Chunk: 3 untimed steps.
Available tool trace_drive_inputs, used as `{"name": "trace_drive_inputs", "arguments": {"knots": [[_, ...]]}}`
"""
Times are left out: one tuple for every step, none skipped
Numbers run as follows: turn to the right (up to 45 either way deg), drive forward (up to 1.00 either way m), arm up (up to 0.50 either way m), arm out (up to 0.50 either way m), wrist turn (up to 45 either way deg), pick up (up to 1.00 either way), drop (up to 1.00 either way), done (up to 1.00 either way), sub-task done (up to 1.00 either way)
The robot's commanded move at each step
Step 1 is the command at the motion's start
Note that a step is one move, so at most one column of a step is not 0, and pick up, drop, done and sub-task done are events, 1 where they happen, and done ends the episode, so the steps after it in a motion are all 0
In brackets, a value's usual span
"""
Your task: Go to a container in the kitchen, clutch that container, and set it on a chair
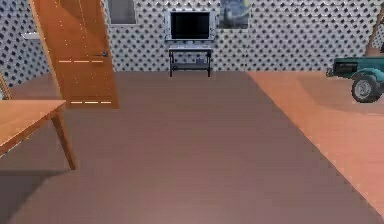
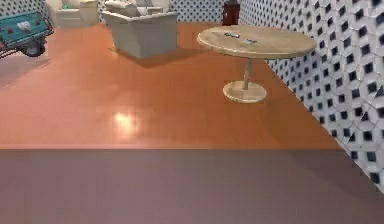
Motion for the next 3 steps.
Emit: {"name": "trace_drive_inputs", "arguments": {"knots": [[45.0, 0.00, 0.00, 0.00, 0.0, 0.00, 0.00, 0.00, 0.00], [15.0, 0.00, 0.00, 0.00, 0.0, 0.00, 0.00, 0.00, 0.00], [0.0, 1.00, 0.00, 0.00, 0.0, 0.00, 0.00, 0.00, 0.00]]}}
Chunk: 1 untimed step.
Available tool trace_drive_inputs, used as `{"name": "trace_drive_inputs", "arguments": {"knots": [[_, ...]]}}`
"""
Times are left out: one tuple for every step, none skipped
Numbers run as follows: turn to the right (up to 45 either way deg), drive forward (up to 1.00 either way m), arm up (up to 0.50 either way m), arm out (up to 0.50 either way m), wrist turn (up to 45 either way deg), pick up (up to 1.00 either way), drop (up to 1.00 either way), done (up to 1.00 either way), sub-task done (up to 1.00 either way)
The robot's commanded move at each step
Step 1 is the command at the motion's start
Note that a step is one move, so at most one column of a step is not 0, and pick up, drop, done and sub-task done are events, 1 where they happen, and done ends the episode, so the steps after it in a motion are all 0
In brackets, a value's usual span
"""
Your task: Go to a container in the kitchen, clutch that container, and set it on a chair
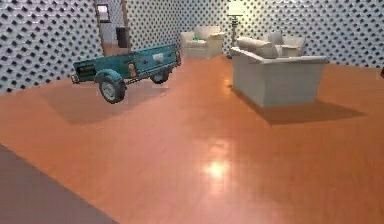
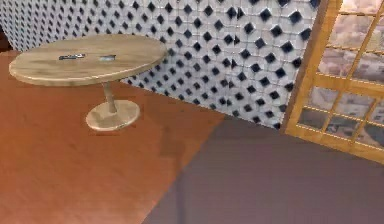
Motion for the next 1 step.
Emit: {"name": "trace_drive_inputs", "arguments": {"knots": [[0.0, 1.00, 0.00, 0.00, 0.0, 0.00, 0.00, 0.00, 0.00]]}}
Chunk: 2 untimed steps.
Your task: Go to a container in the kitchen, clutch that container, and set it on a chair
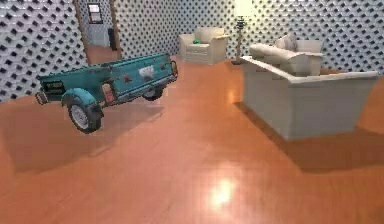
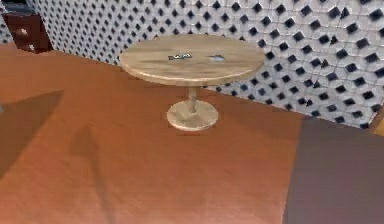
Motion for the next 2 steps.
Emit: {"name": "trace_drive_inputs", "arguments": {"knots": [[0.0, 1.00, 0.00, 0.00, 0.0, 0.00, 0.00, 0.00, 0.00], [3.0, 0.00, 0.00, 0.00, 0.0, 0.00, 0.00, 0.00, 0.00]]}}
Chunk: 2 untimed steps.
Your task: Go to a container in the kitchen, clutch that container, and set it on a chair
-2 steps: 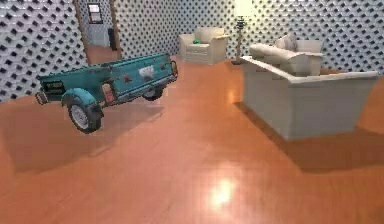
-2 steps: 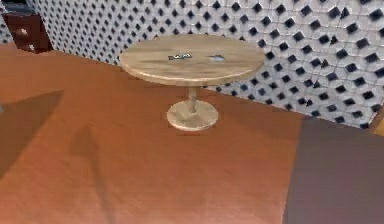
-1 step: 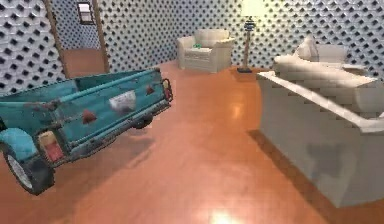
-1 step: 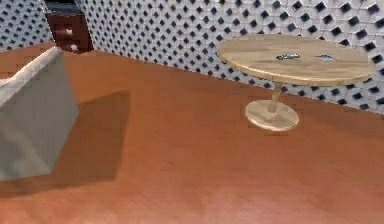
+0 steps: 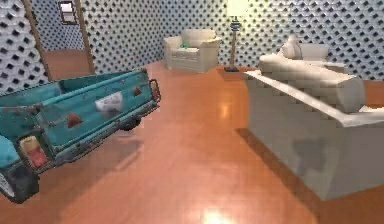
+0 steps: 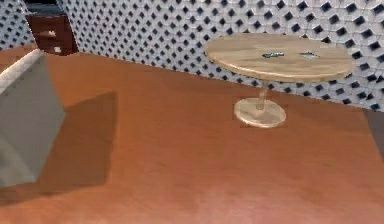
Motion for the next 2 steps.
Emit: {"name": "trace_drive_inputs", "arguments": {"knots": [[0.0, 1.00, 0.00, 0.00, 0.0, 0.00, 0.00, 0.00, 0.00], [0.0, 0.95, 0.00, 0.00, 0.0, 0.00, 0.00, 0.00, 0.00]]}}
